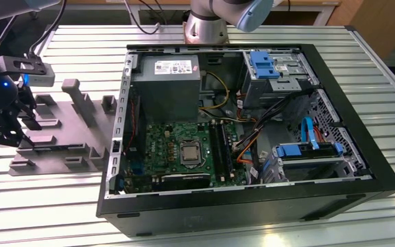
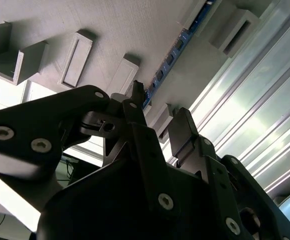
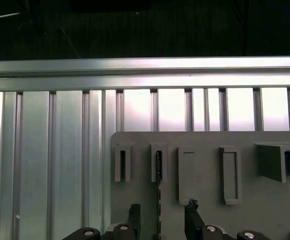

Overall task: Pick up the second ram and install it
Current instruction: 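Pick up the second ram and move it above second insertion slot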

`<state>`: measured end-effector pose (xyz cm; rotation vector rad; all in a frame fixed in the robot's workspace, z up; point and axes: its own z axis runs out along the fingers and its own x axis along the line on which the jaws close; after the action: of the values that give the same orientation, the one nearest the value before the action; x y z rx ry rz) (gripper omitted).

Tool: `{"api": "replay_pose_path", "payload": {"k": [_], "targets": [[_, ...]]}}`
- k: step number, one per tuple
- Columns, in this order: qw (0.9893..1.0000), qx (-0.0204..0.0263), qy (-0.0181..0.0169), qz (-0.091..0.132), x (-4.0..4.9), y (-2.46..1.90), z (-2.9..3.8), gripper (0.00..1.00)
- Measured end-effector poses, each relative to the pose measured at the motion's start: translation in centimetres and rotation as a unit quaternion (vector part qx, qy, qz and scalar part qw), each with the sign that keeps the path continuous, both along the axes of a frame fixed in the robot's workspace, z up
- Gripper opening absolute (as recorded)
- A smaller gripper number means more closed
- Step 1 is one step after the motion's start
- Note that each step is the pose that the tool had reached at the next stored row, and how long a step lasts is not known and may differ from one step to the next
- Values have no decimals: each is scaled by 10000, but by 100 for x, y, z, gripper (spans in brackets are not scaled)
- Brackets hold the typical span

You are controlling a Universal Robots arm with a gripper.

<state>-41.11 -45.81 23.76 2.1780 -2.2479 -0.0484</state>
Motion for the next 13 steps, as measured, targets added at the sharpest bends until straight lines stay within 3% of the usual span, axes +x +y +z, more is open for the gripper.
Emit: {"api": "replay_pose_path", "payload": {"k": [8,13], "targets": [[10000,-3,-2,-3,1,0,-14,47],[10000,-7,0,-10,0,-7,-78,47]]}}
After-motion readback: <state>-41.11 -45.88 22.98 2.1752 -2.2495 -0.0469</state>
